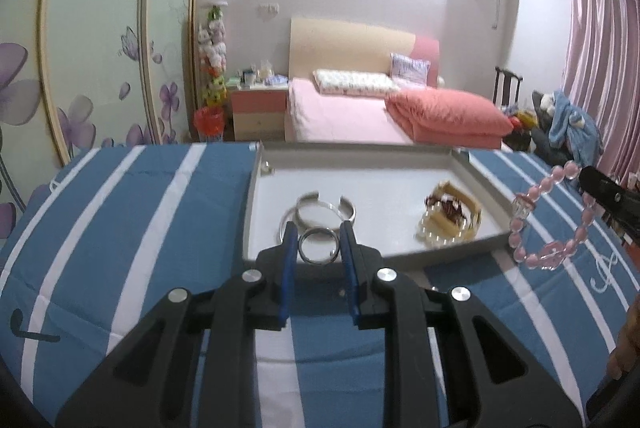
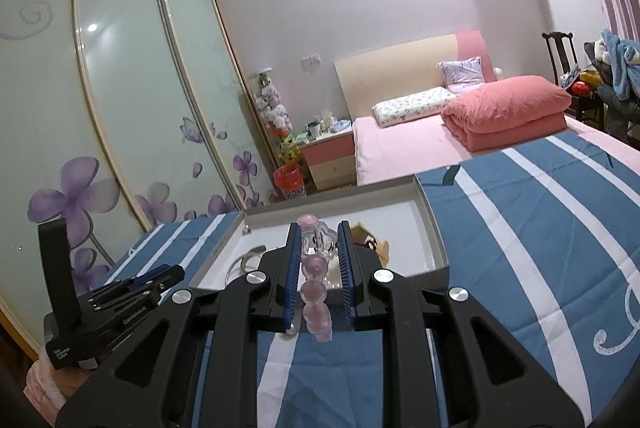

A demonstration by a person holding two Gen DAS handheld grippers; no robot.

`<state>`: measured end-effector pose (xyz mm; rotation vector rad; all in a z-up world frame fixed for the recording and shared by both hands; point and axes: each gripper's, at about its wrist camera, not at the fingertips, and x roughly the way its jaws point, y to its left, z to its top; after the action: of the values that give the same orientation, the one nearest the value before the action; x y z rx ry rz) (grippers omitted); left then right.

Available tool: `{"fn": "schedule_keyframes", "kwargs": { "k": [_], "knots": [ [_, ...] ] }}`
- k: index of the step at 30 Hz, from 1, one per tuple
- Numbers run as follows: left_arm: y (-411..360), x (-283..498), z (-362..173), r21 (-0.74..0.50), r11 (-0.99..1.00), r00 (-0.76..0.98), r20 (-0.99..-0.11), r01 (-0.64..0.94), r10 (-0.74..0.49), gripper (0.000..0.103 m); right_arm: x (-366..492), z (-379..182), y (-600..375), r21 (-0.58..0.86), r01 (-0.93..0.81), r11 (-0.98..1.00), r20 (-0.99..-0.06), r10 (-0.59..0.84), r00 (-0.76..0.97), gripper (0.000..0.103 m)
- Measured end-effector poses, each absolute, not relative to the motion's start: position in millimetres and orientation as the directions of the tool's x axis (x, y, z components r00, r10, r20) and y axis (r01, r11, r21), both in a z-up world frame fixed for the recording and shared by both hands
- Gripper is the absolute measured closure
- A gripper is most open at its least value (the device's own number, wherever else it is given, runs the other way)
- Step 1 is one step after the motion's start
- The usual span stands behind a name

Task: Organize jewelry
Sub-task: 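Carry the pink bracelet with the right gripper into the tray while the left drops the ring there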

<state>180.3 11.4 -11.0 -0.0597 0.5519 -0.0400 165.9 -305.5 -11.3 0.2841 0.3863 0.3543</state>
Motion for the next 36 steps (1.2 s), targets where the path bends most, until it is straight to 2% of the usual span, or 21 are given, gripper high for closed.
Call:
{"fn": "schedule_keyframes", "kwargs": {
  "k": [22,36],
  "knots": [
    [-5.3,200.1,5.9,-0.082,0.996,0.896,-0.44,0.023,-0.057,0.081,186.3,2.6,-291.1,0.269,-0.285,0.92,-0.247,0.352,0.903,0.084],
    [-18.9,249.8,10.2,-0.063,0.998,0.92,-0.389,0.022,-0.045,0.081,236.9,4.4,-275.8,0.256,-0.28,0.925,-0.226,0.339,0.913,0.084]
  ]
}}
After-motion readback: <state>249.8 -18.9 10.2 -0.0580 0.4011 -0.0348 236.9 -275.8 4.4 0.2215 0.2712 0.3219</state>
